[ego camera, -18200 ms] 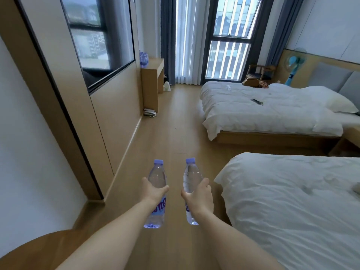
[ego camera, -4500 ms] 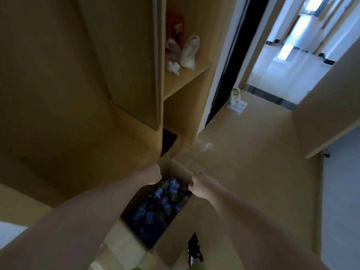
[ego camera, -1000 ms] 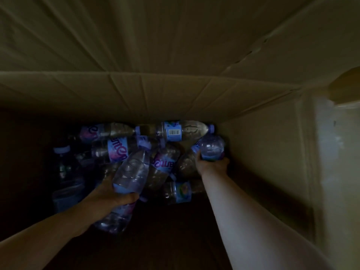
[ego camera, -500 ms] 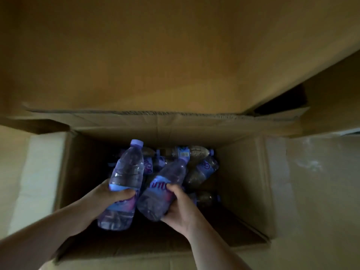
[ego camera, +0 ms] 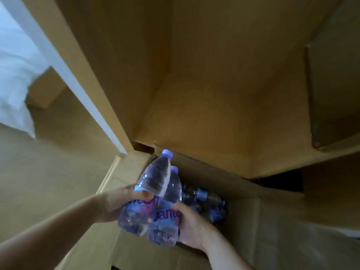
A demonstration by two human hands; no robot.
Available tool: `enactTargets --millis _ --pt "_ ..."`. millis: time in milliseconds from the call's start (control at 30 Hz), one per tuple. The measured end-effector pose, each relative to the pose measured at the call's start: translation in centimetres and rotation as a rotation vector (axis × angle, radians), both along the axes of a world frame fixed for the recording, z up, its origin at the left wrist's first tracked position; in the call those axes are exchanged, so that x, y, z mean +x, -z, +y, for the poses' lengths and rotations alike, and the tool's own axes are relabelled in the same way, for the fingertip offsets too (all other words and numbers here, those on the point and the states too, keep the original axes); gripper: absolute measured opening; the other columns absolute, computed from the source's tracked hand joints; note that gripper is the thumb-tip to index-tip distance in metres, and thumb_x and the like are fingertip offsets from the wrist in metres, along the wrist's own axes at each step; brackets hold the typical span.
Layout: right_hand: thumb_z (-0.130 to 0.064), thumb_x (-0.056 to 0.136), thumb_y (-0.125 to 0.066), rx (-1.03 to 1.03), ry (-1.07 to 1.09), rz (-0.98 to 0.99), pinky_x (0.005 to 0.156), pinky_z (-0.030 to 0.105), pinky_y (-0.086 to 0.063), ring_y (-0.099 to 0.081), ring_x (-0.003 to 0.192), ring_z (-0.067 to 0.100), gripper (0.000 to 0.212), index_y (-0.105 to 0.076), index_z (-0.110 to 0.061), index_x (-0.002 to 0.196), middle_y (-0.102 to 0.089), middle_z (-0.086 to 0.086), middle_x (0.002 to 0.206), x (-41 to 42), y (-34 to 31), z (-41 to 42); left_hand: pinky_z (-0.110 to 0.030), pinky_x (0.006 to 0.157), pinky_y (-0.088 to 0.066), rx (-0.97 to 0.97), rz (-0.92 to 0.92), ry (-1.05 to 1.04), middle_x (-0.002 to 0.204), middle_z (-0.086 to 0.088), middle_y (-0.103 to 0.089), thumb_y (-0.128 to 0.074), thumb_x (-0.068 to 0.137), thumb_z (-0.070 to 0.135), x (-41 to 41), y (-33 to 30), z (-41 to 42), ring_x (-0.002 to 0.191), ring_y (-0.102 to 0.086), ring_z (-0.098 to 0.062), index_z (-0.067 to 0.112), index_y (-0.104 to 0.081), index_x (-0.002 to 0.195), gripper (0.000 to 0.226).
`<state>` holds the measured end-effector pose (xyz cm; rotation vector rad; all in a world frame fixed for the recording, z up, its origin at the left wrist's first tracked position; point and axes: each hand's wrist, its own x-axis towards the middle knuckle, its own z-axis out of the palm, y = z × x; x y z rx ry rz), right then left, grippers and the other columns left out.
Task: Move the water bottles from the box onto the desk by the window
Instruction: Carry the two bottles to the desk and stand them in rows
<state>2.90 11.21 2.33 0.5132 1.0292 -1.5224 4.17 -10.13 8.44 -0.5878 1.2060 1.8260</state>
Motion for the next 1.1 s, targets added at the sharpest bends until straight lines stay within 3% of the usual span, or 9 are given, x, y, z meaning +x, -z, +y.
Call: enactTargets --millis 100,200,300,433,500,567,667,733,1100 --pt "-0.033 0.077 -0.078 0.083 -0.036 0.208 0.085 0.043 -0.055 -0.069 0.101 0.024 0.049 -0.062 -0.021 0.121 -0.072 0.009 0.111 0.0 -5.1 -2.3 -0.044 0.088 -0.053 -0.059 0.068 -0.088 0.118 -0.029 -0.062 -0.084 0.058 0.027 1.5 -4.6 -1.2 0.101 -0.064 -0.04 -0.002 -0.053 0.125 0.079" --pt "-0.03 0.083 -0.071 0.074 -0.016 0.333 0.09 0.046 -0.055 -0.069 0.102 0.033 0.041 -0.066 -0.006 0.116 -0.071 0.019 0.11 0.2 -10.4 -5.7 -0.041 0.082 -0.054 -0.094 0.14 -0.19 0.115 -0.028 -0.064 -0.087 0.057 0.031 3.3 -9.4 -3.1 0.096 -0.066 -0.036 -0.001 -0.055 0.123 0.08" --pt "-0.037 0.078 -0.079 0.109 -0.064 0.426 0.099 0.056 -0.048 -0.065 0.108 0.04 0.055 -0.065 -0.002 0.118 -0.069 0.024 0.113 0.7 -14.7 -9.7 -0.032 0.067 -0.057 -0.116 0.224 -0.319 0.099 -0.02 -0.07 -0.082 0.062 0.019 5.6 -14.9 -5.3 0.079 -0.07 -0.027 0.006 -0.067 0.106 0.048" --pt "-0.034 0.066 -0.084 0.154 -0.247 0.565 0.085 0.049 -0.057 -0.07 0.095 0.037 0.056 -0.066 -0.007 0.112 -0.073 0.02 0.101 2.1 -20.6 -15.4 -0.023 0.053 -0.051 -0.287 0.291 -0.486 0.078 -0.01 -0.069 -0.078 0.071 0.007 10.1 -20.4 -9.0 0.062 -0.067 -0.014 0.016 -0.073 0.08 0.013" --pt "-0.028 0.075 -0.082 0.209 -0.371 0.662 0.07 0.032 -0.059 -0.072 0.08 0.023 0.035 -0.064 -0.017 0.102 -0.073 0.009 0.091 3.2 -22.8 -18.4 -0.018 0.044 -0.045 -0.49 0.249 -0.606 0.065 -0.007 -0.065 -0.077 0.069 0.005 12.8 -21.4 -11.1 0.048 -0.061 -0.008 0.008 -0.068 0.078 0.013" --pt "-0.042 0.062 -0.087 0.28 -0.486 0.812 0.076 0.031 -0.059 -0.07 0.084 0.016 0.057 -0.057 -0.021 0.105 -0.071 0.003 0.099 4.6 -24.3 -21.9 -0.017 0.044 -0.044 -0.642 0.164 -0.711 0.059 -0.001 -0.064 -0.079 0.061 0.01 15.8 -21.5 -13.9 0.046 -0.059 -0.006 -0.002 -0.065 0.088 0.032" --pt "-0.054 0.055 -0.086 0.346 -0.685 0.933 0.084 0.035 -0.055 -0.065 0.099 0.02 0.084 -0.043 -0.016 0.116 -0.063 0.004 0.115 7.7 -26.5 -27.2 -0.033 0.059 -0.056 -0.769 0.092 -0.765 0.083 -0.006 -0.07 -0.084 0.043 0.032 21.0 -17.8 -19.8 0.067 -0.067 -0.016 0.004 -0.062 0.103 0.069" --pt "-0.05 0.069 -0.082 0.343 -0.779 0.961 0.084 0.032 -0.053 -0.062 0.104 0.02 0.078 -0.036 -0.013 0.12 -0.059 0.004 0.119 10.1 -28.3 -30.8 -0.044 0.072 -0.059 -0.836 0.061 -0.778 0.094 -0.01 -0.072 -0.086 0.042 0.038 24.1 -17.5 -23.4 0.082 -0.07 -0.021 0.014 -0.062 0.101 0.068" --pt "-0.042 0.072 -0.082 0.173 -0.764 1.184 0.078 0.039 -0.055 -0.061 0.091 0.023 0.068 -0.037 -0.009 0.109 -0.059 0.011 0.106 21.3 -35.4 -50.7 -0.031 0.08 -0.052 -1.147 -0.103 -1.134 0.105 -0.002 -0.059 -0.083 0.063 0.034 36.1 -30.8 -34.8 0.094 -0.06 -0.018 0.016 -0.043 0.107 0.062"
